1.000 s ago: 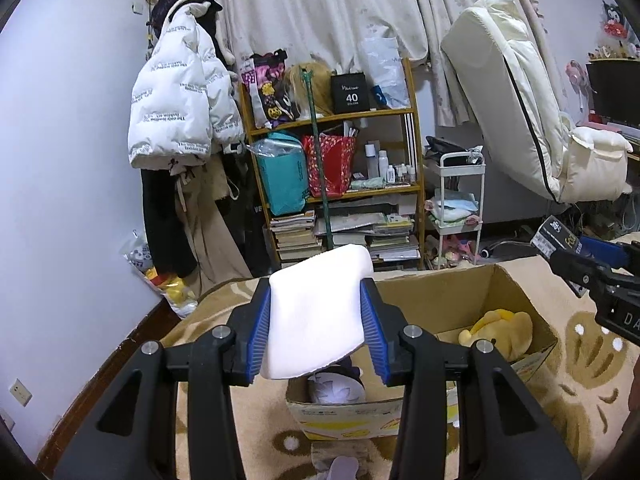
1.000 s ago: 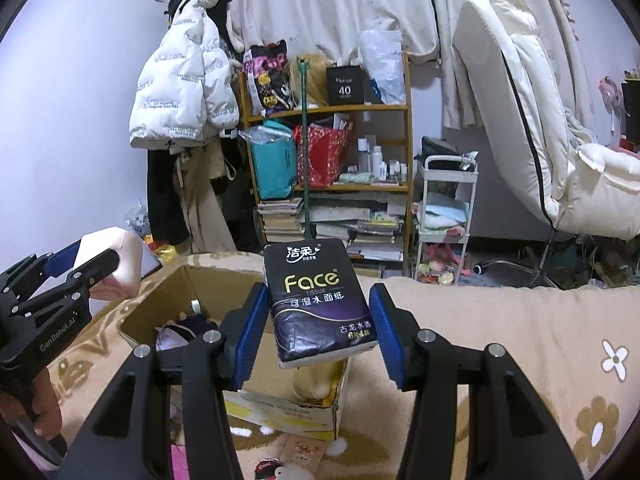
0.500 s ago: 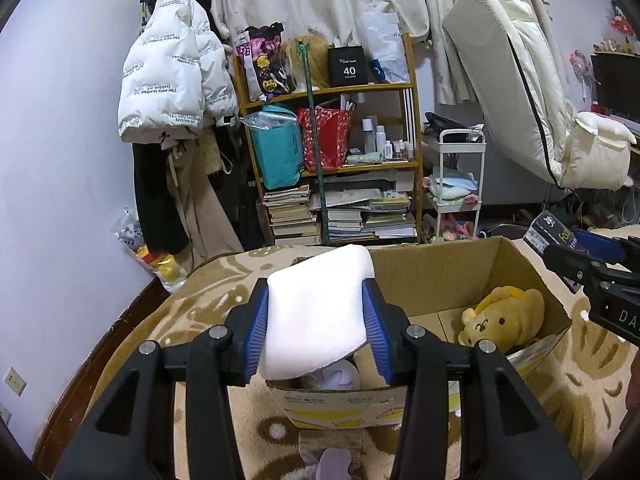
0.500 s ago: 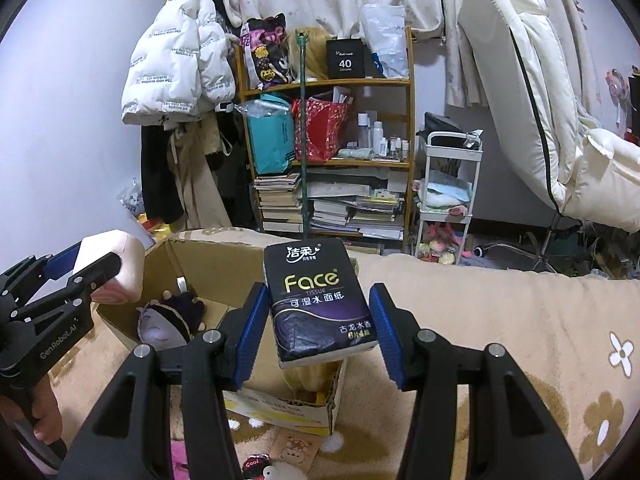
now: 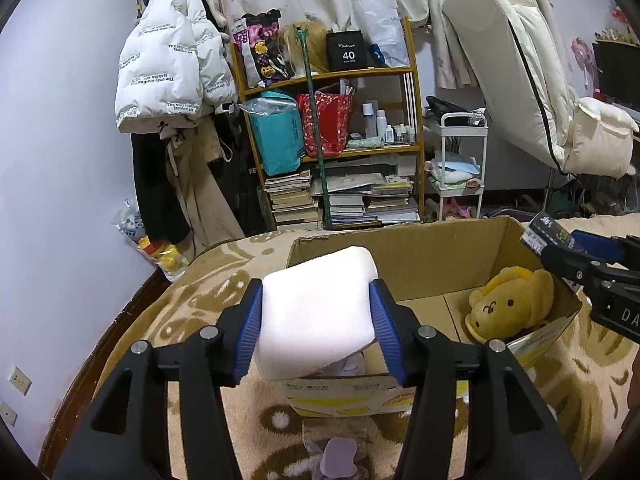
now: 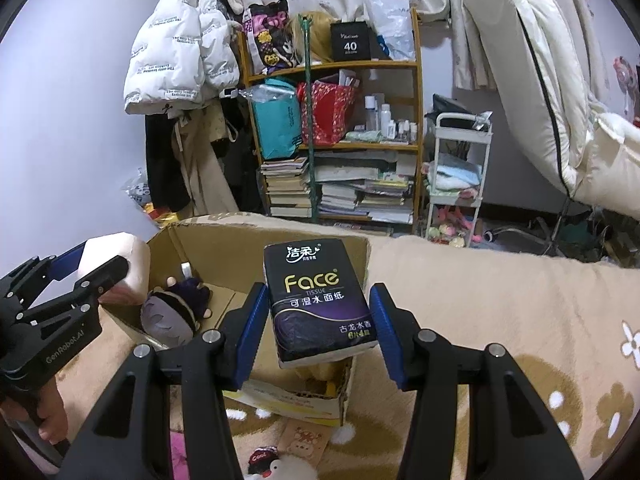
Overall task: Organize soft objects
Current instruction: 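Open the left tool to drop the roll in the box while the right tool releases the tissue pack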
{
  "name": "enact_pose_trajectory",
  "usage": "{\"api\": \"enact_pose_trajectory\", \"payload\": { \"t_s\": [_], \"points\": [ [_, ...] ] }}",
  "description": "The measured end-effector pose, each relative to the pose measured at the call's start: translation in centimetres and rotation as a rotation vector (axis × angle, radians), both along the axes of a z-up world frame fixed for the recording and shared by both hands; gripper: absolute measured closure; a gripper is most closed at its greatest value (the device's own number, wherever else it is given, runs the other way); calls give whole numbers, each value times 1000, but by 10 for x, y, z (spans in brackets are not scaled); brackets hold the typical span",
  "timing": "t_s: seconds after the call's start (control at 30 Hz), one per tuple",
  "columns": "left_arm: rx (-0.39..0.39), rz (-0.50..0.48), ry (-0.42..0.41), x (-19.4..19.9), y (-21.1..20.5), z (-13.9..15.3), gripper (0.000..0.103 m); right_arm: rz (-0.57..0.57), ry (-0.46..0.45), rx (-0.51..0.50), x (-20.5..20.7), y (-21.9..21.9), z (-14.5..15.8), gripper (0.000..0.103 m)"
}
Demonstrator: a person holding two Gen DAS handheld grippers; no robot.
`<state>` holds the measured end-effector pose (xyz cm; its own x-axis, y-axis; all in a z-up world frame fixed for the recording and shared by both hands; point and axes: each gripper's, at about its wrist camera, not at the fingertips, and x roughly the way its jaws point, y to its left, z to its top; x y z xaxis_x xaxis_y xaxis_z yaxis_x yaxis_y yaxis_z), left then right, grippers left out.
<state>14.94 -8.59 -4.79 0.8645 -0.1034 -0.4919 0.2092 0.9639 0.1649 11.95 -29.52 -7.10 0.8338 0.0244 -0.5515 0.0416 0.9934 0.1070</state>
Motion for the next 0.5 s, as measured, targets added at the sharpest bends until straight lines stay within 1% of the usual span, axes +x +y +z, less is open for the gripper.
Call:
{"api": "enact_pose_trajectory", "payload": {
  "t_s": [0.17, 0.27, 0.33, 0.4, 0.5],
  "points": [
    [19, 9, 13, 1, -1, -2, 45, 24, 11, 4, 1, 4, -3, 48],
    [12, -6, 23, 0, -1, -3, 40, 36, 15, 6, 2, 6, -4, 48],
    [19, 3, 10, -2, -1, -3, 36, 42, 19, 11, 3, 7, -4, 48],
    [20, 13, -1, -3, 1, -1, 25, 43, 23, 14, 4, 6, -5, 46],
    [6, 34, -9, -4, 6, 3, 19, 34, 20, 16, 2, 6, -5, 43]
  ]
}}
